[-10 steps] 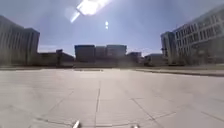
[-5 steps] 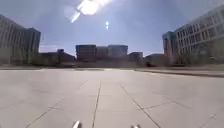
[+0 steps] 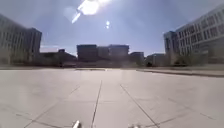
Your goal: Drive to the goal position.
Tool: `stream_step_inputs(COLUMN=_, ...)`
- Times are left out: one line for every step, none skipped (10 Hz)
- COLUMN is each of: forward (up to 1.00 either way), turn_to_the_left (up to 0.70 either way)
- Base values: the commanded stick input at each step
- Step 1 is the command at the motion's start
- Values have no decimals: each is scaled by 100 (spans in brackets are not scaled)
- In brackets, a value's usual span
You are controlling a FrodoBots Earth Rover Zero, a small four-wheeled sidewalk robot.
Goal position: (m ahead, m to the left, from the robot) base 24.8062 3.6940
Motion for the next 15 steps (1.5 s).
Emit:
stream_step_inputs(forward=85, turn_to_the_left=4)
stream_step_inputs(forward=85, turn_to_the_left=4)
stream_step_inputs(forward=85, turn_to_the_left=4)
stream_step_inputs(forward=85, turn_to_the_left=4)
stream_step_inputs(forward=85, turn_to_the_left=4)
stream_step_inputs(forward=85, turn_to_the_left=4)
stream_step_inputs(forward=85, turn_to_the_left=4)
stream_step_inputs(forward=85, turn_to_the_left=4)
stream_step_inputs(forward=85, turn_to_the_left=4)
stream_step_inputs(forward=85, turn_to_the_left=4)
stream_step_inputs(forward=85, turn_to_the_left=4)
stream_step_inputs(forward=85, turn_to_the_left=4)
stream_step_inputs(forward=85, turn_to_the_left=4)
stream_step_inputs(forward=85, turn_to_the_left=4)
stream_step_inputs(forward=85, turn_to_the_left=4)
